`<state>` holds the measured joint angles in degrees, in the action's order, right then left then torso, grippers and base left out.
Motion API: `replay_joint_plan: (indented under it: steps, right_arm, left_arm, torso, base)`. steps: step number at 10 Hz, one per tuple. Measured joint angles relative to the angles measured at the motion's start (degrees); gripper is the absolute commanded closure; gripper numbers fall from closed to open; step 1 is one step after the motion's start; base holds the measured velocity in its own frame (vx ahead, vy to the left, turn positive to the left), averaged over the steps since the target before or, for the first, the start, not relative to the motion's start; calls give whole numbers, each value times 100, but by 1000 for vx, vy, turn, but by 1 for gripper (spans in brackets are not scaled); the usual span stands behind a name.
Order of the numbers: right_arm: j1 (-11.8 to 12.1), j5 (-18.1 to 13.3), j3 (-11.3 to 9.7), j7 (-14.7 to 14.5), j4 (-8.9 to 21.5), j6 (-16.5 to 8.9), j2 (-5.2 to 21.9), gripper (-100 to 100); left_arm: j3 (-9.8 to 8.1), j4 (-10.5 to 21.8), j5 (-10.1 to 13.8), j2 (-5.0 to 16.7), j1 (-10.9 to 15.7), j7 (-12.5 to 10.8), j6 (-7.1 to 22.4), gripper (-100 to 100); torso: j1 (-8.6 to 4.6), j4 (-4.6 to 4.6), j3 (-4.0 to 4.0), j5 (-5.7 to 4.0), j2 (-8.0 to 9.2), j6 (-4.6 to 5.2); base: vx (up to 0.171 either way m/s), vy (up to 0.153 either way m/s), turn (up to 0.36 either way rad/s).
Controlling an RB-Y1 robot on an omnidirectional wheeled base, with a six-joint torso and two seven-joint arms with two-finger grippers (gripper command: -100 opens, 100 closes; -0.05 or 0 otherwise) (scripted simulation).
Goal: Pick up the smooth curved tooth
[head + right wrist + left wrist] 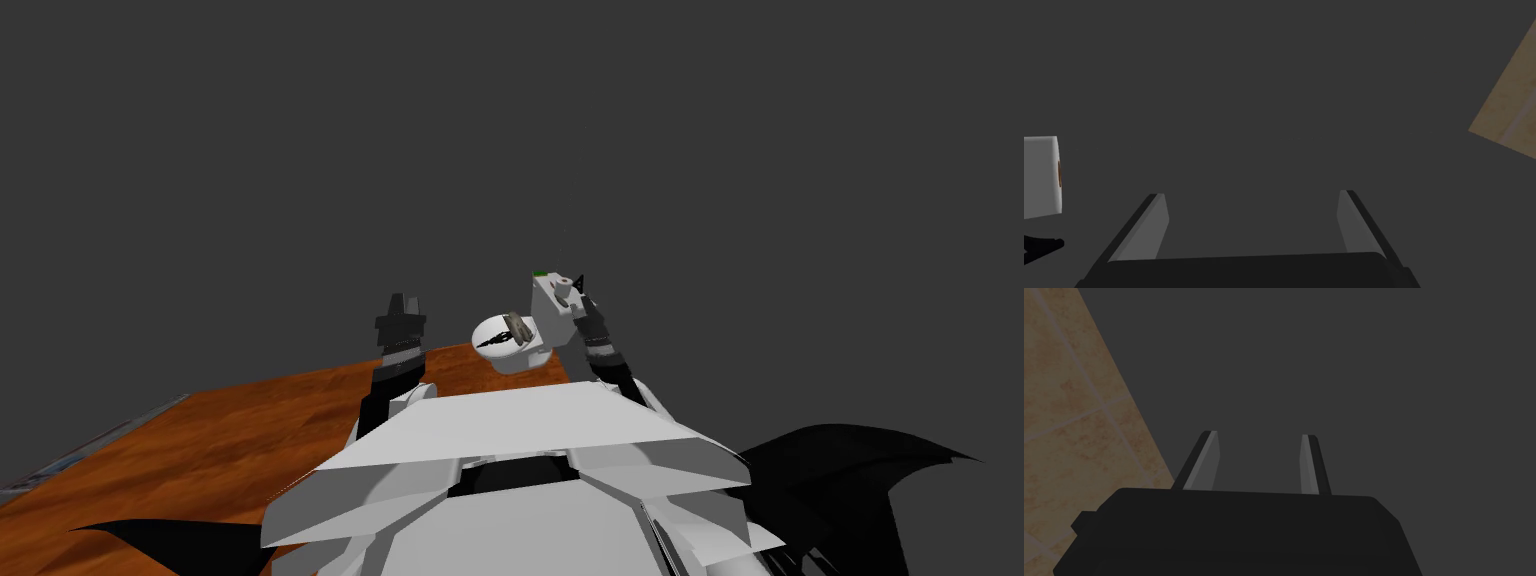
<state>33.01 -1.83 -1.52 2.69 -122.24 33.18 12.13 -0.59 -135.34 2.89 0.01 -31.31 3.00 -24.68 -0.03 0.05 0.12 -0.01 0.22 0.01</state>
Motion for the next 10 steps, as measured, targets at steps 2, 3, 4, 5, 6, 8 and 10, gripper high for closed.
replay_joint_plan:
  steps: [2, 3, 4, 5, 6, 8, 10]
  right_arm:
    - [240, -258, -15, -14, 302, -30, 341, -100]
    - [395, -360, 30, 10, 482, -7, 535, -100]
    - [463, -476, 59, 35, 624, -84, 729, -100]
    - [628, -604, 68, 46, 677, -191, 914, -100]
    - [687, -677, 51, 30, 758, -219, 1004, -100]
    - [823, -801, 68, 24, 938, -225, 1229, -100]
    - [902, -961, 104, 70, 1213, -344, 1554, -100]
  left_arm:
    - [0, 0, 0, 0, 0, 0, 0, 0]
    - [0, 0, 0, 0, 0, 0, 0, 0]
    - [0, 0, 0, 0, 0, 0, 0, 0]
    - [0, 0, 0, 0, 0, 0, 0, 0]
    - [0, 0, 0, 0, 0, 0, 0, 0]
    - [0, 0, 0, 0, 0, 0, 0, 0]
    - [0, 0, 0, 0, 0, 0, 0, 0]
  torso:
    - [-2, 0, 1, 0, 2, 0]
    - [-2, 1, 3, 0, 6, 0]
    - [1, 2, 4, 0, 6, -1]
    - [2, 2, 4, 1, 7, 0]
    - [3, 1, 0, 1, -2, -1]
    - [1, -1, -6, 0, -12, -2]
    - [3, -1, -4, 1, -8, -1]
  base:
    - [-61, -1, 1]
    - [-70, 7, -1]
    - [-65, 8, 6]
    - [-39, 4, -3]
    - [-30, 3, 8]
    - [-23, 0, 5]
    - [-39, 15, 20]
